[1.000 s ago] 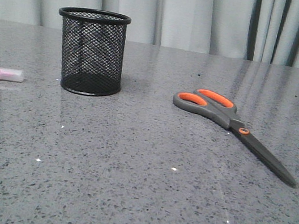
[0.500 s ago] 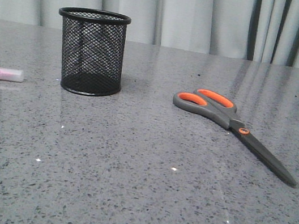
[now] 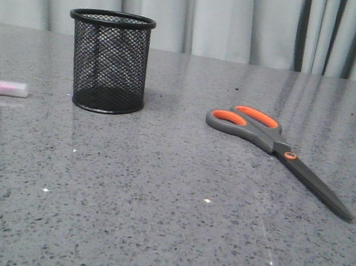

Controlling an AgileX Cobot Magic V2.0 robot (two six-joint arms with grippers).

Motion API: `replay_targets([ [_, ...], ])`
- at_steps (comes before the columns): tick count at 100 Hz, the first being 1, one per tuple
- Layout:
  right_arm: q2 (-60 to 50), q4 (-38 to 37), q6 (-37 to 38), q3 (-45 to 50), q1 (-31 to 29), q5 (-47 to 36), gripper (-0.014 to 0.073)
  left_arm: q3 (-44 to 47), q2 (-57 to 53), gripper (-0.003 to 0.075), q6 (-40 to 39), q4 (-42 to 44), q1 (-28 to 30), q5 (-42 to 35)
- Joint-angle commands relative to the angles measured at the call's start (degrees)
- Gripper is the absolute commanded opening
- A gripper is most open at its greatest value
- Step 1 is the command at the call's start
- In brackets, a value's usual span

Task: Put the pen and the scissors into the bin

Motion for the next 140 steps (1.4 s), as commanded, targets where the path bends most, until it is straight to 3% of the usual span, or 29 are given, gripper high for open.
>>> replay_targets([
  [1, -1.01, -0.43, -0.15, 1.08, -0.33, -1.98, -0.0069, 1.30, -1.39, -0.0021, -0.30, -0.43, 0.05, -3.66],
  [87, -1.01, -2.14, -0.15, 0.83, -0.33, -2.60, -0.0069, 1.30, -1.39, -0.0021, -0.30, -0.43, 0.05, -3.66],
  [99, -1.01, -7.66, -0.15, 0.84, -0.33, -7.31, -0.0069, 1.30, -1.39, -0.0021, -0.30, -0.43, 0.05, -3.66],
  [115, -1.01, -3.97, 0.36, 0.84, -0.33, -22.57, -0.0069, 1.30, -1.39, -0.0021, -0.30, -0.81, 0.05, -4.14],
  [122, -1.01, 0.40, 0.67, 0.84, -0.33, -29.32, -0.0069, 1.30, -1.39, -0.0021, -0.30, -6.31, 0.05, -7.83],
  [128, -1.01, 4.35, 0.78, 0.84, -0.33, -33.16, -0.0069, 1.30, -1.39, -0.0021, -0.30, -17.28, 0.05, -11.24],
  [140, -1.01, 11.70, 0.76, 0.84, -0.33, -31.40, -0.0069, 1.30, -1.39, -0.0021, -0.30, -41.10, 0.05, -14.45],
])
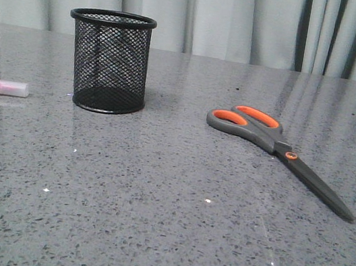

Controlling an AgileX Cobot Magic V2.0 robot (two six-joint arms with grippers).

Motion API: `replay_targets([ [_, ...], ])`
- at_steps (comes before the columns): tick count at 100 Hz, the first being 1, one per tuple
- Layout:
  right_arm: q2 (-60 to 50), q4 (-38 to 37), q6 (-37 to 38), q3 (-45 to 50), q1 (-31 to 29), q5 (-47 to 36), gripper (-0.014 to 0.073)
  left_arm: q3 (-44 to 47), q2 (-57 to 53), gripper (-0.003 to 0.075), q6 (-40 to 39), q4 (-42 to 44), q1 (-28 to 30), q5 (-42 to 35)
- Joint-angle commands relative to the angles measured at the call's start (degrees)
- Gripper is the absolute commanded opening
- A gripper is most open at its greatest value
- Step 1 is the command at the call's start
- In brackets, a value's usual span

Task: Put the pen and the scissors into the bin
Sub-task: 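Move the left gripper down over the pink highlighter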

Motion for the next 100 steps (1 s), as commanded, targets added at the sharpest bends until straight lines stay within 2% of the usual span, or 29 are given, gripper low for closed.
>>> replay_targets([
  [1, -1.01, 7.03, 0.43, 0.84, -0.33, -4.03, -0.0069, 1.30, -1.39, -0.0021, -0.30, -17.34, 0.05, -6.94],
  [11, -1.01, 16.01, 0.43, 0.84, -0.33, -0.72, -0.0069, 1.30, -1.39, -0.0021, -0.30, -29.53, 0.05, -10.32],
  [18, -1.01, 17.54, 0.43, 0.84, -0.33, -0.16, -0.0069, 1.30, -1.39, -0.0021, -0.30, -35.15, 0.05, -10.43],
  [24, -1.01, 18.57, 0.43, 0.69, -0.33, -1.14, -0.0068, 1.18, -1.39, -0.0021, -0.30, -37.16, 0.05, -10.43],
  [31, -1.01, 24.35, 1.16, -0.46, -0.33, -0.78, -0.0068, -0.01, -1.39, -0.0011, 0.54, -37.26, -0.06, -8.11],
  [38, -0.92, 31.83, 1.16, -1.85, -0.33, -0.03, -0.0066, -2.75, -1.39, 0.0068, 5.08, -36.37, -0.06, -2.53],
  [41, -0.92, 33.77, 1.16, -2.47, -0.33, 0.36, -0.0064, -4.07, -1.39, 0.0128, 8.59, -36.39, -0.06, -0.34],
  [49, -0.13, 33.59, 1.16, -5.02, -0.33, 3.31, -0.0016, -7.92, -1.19, 0.0257, 15.78, -36.21, -0.06, 3.17],
  [56, 1.36, 31.32, 1.16, -7.92, -0.33, 6.92, 0.0092, -11.60, 0.02, 0.0334, 21.82, -36.10, -0.06, 3.52],
  [66, 5.12, 28.10, 1.16, -12.76, -0.33, 12.89, 0.0289, -17.63, 3.66, 0.0334, 29.17, -33.24, -0.06, 4.31],
  [73, 8.40, 26.62, 0.24, -15.90, -0.33, 17.73, 0.0372, -21.93, 7.89, 0.0334, 32.03, -28.78, -0.06, 7.01],
  [86, 14.18, 26.62, -4.01, -20.17, -0.33, 23.79, 0.0380, -29.78, 17.54, 0.0328, 32.37, -19.09, -0.06, 15.20],
  [100, 18.93, 26.62, -4.40, -21.46, -0.33, 23.55, 0.0380, -36.49, 27.81, 0.0242, 32.37, -18.18, -0.06, 20.43],
])
